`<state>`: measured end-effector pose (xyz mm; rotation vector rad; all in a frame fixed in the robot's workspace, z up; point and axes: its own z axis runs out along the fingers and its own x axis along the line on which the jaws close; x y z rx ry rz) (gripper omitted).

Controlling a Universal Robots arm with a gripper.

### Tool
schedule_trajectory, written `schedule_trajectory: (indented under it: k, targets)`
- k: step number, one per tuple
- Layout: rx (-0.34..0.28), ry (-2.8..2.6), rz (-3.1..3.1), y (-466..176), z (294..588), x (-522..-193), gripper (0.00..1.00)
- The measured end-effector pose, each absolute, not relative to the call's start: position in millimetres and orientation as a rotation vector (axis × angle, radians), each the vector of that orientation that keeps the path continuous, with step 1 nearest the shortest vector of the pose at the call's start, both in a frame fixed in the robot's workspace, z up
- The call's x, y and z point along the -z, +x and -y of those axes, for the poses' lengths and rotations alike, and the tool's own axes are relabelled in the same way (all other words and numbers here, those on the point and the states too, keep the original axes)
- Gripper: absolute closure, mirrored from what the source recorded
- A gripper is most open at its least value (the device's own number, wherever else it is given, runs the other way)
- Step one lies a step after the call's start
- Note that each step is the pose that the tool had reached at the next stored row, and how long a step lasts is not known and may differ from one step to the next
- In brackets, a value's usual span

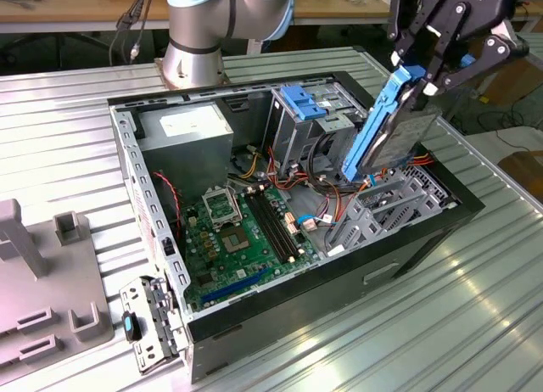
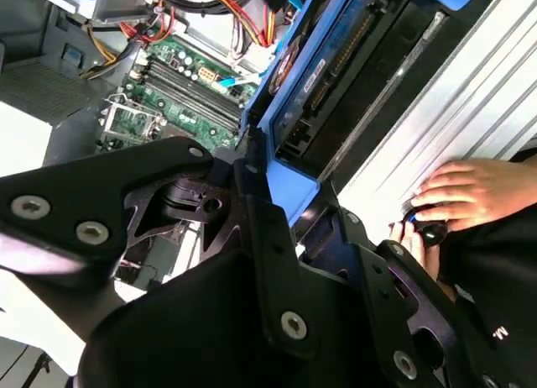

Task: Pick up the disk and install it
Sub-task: 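Insert the disk into the insertion slot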

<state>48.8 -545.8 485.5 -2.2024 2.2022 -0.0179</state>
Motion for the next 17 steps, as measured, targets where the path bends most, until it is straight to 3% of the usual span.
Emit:
schedule_trajectory:
  k: [1, 17]
  targets:
    - [0.017, -2.202, -2.202, 55, 557, -478, 0.63]
    - [0.021, -2.168, -2.240, 57, 563, -461, 0.63]
